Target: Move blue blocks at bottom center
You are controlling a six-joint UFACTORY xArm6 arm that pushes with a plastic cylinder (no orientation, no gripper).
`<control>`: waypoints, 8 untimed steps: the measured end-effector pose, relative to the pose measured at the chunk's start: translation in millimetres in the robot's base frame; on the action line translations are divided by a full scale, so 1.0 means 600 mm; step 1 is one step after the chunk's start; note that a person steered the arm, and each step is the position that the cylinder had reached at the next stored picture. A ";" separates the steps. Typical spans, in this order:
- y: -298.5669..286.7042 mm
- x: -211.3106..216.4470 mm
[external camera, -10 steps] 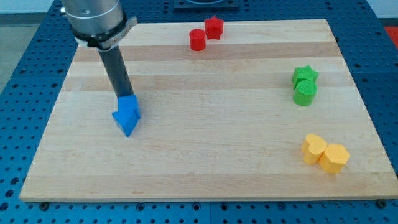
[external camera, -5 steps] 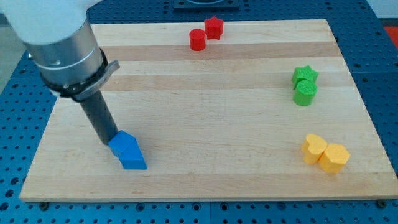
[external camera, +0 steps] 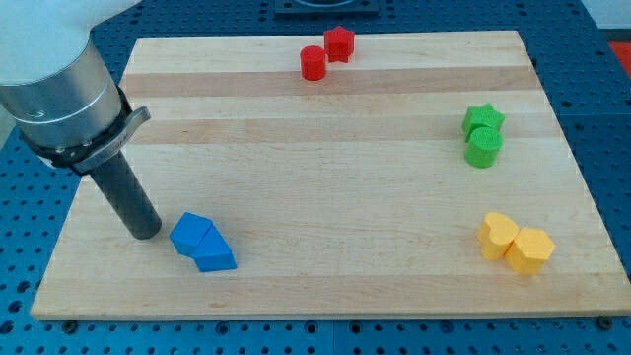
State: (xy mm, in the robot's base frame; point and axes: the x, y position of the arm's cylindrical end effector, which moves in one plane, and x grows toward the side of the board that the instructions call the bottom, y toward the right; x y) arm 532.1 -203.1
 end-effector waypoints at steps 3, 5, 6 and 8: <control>0.105 0.021; 0.150 0.028; 0.150 0.028; 0.200 -0.056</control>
